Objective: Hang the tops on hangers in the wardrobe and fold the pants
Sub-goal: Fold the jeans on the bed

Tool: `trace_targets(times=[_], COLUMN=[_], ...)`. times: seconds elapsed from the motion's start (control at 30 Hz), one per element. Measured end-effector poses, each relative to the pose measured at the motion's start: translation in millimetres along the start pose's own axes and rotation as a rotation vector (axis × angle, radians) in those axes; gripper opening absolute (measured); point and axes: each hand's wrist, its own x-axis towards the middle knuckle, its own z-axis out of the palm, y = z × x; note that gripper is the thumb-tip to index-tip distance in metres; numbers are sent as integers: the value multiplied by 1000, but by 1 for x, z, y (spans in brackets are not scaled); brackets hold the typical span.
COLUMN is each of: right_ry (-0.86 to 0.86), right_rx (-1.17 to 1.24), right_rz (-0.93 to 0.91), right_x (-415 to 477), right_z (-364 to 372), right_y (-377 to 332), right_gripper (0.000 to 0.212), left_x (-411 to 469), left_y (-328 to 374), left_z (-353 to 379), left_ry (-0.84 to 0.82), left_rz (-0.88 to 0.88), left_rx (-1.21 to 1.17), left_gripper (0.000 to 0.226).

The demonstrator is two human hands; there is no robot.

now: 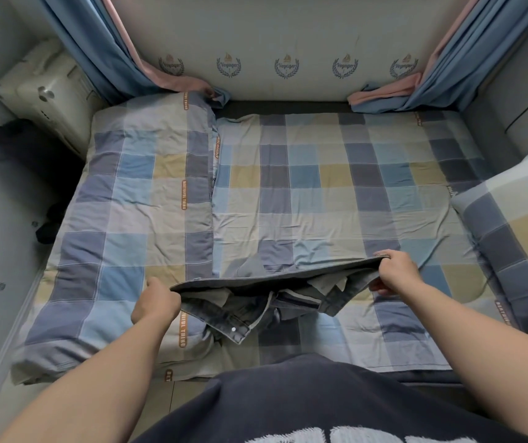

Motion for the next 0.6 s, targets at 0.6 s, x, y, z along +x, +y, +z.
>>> trace_targets(times=[0.6], right_ry=[140], right_rx=[-280], right_rz=[-269], right_x=[0], right_z=[14], right_y=[-1], right_gripper=[8], left_x=[2], left_y=[6], left_z=[10], left_ry=[154], left_rz=[126], left_rx=[-227], left_gripper=[15])
